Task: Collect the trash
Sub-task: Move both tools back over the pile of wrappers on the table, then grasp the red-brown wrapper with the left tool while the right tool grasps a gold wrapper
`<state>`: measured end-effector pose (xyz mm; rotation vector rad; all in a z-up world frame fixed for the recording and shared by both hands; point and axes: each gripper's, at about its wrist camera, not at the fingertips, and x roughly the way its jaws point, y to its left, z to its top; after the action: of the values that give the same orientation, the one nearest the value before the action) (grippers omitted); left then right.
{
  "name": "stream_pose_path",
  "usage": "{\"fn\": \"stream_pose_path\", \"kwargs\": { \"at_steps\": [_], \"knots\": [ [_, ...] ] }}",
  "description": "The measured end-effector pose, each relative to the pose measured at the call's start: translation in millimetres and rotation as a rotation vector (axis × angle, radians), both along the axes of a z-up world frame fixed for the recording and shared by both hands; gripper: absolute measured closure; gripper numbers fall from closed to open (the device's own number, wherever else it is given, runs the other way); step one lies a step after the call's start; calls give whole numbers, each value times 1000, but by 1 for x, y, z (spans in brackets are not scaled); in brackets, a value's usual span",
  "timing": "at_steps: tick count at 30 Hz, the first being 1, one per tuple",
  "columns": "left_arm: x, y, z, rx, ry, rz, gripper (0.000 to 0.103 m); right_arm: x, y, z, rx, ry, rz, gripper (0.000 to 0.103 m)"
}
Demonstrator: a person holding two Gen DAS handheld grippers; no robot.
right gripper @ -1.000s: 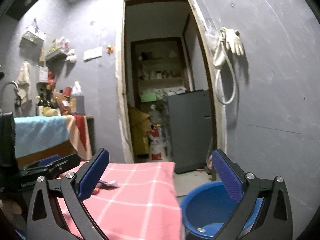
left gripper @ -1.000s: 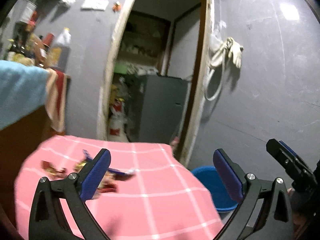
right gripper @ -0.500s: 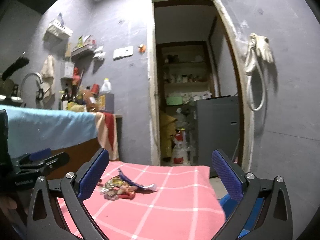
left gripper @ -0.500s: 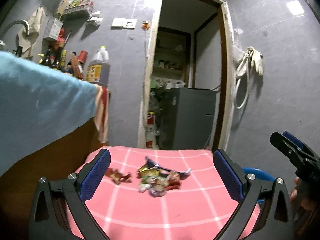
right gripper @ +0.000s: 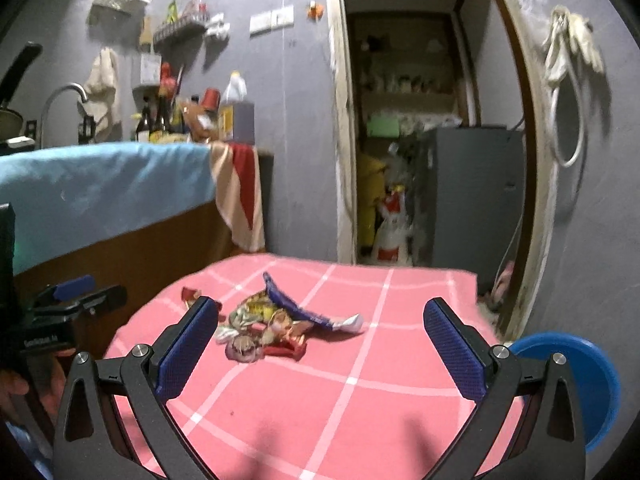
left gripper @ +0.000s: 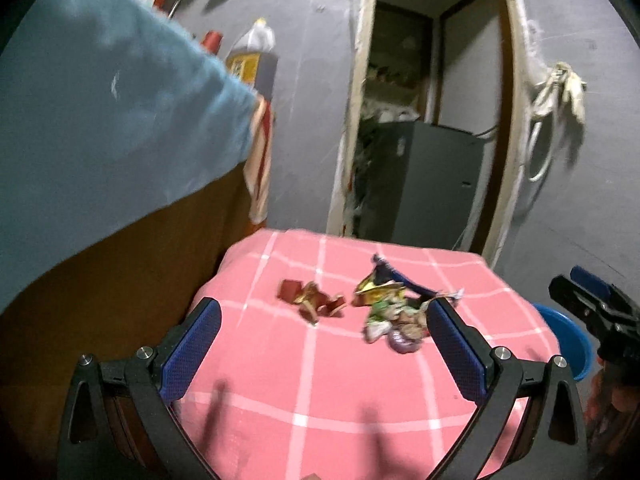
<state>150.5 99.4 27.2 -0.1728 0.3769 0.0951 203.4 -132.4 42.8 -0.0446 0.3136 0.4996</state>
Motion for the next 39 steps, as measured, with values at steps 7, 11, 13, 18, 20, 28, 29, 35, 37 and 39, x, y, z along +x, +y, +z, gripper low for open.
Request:
{"fn": "stream_pose_path", "kwargs": {
  "at_steps": [7,11,13,18,20,28,29,35,37,39],
  "knots": [
    [35,21,-10,-64,115,19,3,38,15,-16,-15,144,22,1],
    [55,28,-15,-96,161,7,11,56,28,-26,-48,216,60,17],
    [66,31,-19,-114,195,-8,18,64,36,-31,-62,250,83,23],
    [88,34,-26,-153,264,-36,31,78,53,-39,-99,303,124,34],
    [96,35,-29,-170,293,-46,31,84,60,-42,-113,321,136,38],
    [113,35,-31,-156,351,-61,36,99,70,-53,-122,406,155,70],
    [113,34,-32,-149,360,-65,44,99,70,-53,-121,409,157,73],
    [117,28,-34,-139,385,-82,73,95,71,-51,-125,395,170,82],
    [117,23,-35,-148,392,-95,78,93,70,-49,-128,385,173,83],
    [115,21,-35,-133,383,-91,79,89,67,-48,-124,376,175,83]
  ]
}}
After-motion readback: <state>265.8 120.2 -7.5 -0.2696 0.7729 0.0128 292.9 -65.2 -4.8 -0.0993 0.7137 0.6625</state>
